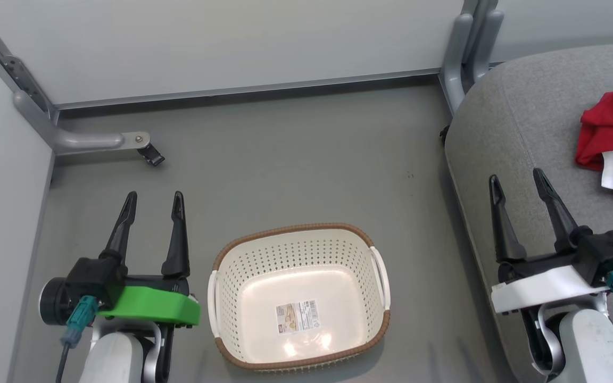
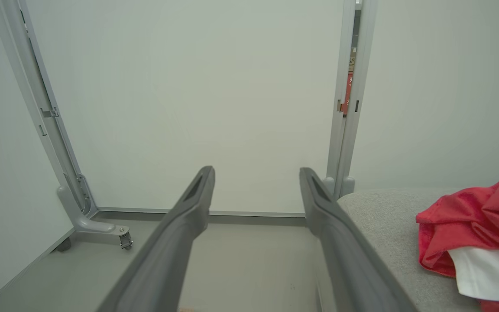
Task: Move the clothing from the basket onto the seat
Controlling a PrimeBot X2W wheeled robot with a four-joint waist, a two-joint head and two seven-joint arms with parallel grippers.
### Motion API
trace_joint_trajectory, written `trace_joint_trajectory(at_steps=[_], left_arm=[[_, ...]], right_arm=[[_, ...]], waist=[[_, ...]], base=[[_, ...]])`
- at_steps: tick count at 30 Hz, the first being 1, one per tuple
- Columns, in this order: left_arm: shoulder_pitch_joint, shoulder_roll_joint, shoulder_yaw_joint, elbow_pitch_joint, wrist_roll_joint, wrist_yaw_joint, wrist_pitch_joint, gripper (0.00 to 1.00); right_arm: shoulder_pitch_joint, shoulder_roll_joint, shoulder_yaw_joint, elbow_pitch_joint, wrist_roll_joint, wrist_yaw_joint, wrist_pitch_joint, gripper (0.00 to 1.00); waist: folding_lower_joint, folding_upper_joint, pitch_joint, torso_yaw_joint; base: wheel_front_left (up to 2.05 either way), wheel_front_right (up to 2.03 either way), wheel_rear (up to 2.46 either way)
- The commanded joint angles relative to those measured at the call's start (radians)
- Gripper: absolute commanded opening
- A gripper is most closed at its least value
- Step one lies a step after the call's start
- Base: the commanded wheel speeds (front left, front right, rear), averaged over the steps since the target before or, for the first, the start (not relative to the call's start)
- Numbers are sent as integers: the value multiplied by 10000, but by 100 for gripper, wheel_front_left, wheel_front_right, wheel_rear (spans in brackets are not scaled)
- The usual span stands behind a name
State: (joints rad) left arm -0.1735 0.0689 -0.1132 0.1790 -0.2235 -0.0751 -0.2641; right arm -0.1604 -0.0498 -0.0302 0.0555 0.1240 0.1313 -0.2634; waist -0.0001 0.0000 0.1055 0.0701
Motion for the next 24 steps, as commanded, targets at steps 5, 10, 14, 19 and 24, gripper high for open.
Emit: trace_joint_trajectory(at_steps=[5, 10, 14, 19, 24], left_arm=[[335, -86, 252, 62, 280, -59, -3, 100], [469, -126, 338, 77, 483, 55, -3, 100], [512, -154, 375, 64, 601, 151, -3, 100], [624, -172, 412, 88, 549, 265, -3, 100], [717, -181, 374, 100, 494, 317, -3, 100]], right_arm=[[666, -21, 13, -176, 183, -11, -18, 100], [1046, -20, 37, -250, 331, -11, -18, 100], [1245, -21, 55, -327, 371, -11, -18, 100], [1381, -21, 77, -324, 404, -11, -18, 100], [1431, -20, 115, -190, 310, -11, -18, 100]], waist=[[1, 0, -212, 80], [1, 0, -298, 161], [1, 0, -357, 219], [1, 0, -453, 288], [1, 0, -536, 359]], base=[[0, 0, 0], [0, 0, 0], [0, 0, 0], [0, 0, 0], [0, 0, 0]])
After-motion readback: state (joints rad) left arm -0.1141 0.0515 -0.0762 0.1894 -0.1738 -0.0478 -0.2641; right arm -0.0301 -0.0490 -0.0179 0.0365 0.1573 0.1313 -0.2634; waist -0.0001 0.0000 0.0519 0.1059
